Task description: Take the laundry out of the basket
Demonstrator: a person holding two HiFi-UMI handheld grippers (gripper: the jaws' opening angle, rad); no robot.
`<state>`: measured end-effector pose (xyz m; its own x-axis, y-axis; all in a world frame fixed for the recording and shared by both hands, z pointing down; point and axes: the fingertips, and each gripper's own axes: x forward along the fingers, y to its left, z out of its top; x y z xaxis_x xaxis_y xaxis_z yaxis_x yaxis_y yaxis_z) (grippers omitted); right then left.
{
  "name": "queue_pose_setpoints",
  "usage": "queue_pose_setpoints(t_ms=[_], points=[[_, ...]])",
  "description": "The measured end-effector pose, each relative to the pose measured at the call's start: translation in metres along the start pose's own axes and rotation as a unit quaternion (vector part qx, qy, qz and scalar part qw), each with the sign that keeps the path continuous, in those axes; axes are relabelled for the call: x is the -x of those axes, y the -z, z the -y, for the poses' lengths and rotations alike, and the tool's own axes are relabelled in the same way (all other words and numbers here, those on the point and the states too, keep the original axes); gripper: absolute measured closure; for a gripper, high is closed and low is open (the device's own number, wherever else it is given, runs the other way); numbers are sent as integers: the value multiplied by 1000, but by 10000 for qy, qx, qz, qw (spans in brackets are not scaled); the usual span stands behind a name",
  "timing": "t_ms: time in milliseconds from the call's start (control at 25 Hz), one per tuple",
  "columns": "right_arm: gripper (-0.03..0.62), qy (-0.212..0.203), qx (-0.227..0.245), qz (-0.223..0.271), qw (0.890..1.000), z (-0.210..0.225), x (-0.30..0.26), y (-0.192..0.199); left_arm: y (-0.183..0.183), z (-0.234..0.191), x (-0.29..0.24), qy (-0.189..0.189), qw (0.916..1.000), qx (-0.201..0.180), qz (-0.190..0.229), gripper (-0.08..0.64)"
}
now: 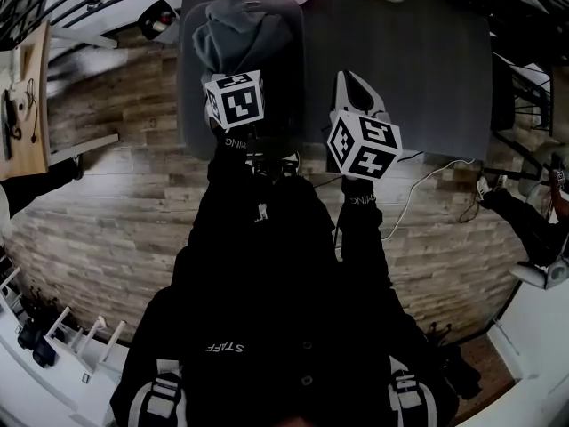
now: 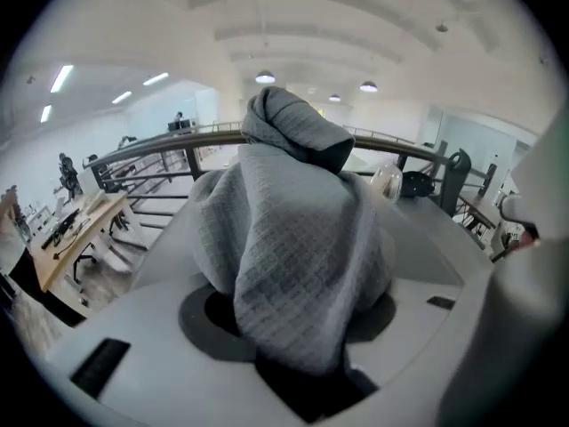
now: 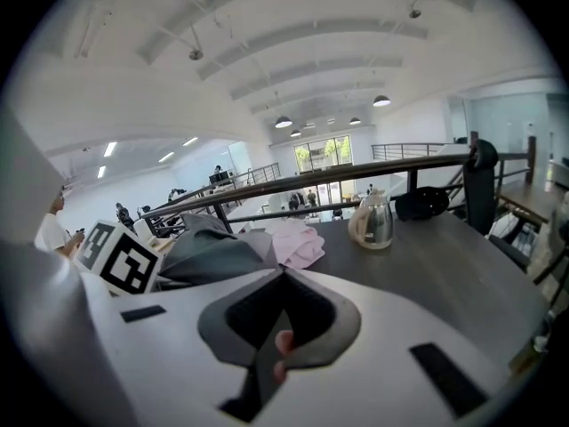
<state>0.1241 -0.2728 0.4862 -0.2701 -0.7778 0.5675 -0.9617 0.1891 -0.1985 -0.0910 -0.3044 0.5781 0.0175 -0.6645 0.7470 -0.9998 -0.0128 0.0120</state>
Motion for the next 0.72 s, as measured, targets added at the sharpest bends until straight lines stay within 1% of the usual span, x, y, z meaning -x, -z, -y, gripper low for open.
queue_pose_setpoints(t_ms=[160, 320, 520, 720], points=[[578, -41, 151, 327, 9993, -11, 29, -11, -28, 5, 55, 23, 9971, -5, 759, 347], [578, -120, 304, 591, 9977, -29, 56, -22, -54, 8, 114, 112, 9883, -35, 1518, 347], [578, -179, 475, 1017, 9935, -47, 87, -46, -89, 3, 184, 180, 9709, 11, 2388, 347], [578, -253, 711, 1517, 9855, -68, 113, -78, -123, -6, 246, 184, 9483, 169, 3163, 347]])
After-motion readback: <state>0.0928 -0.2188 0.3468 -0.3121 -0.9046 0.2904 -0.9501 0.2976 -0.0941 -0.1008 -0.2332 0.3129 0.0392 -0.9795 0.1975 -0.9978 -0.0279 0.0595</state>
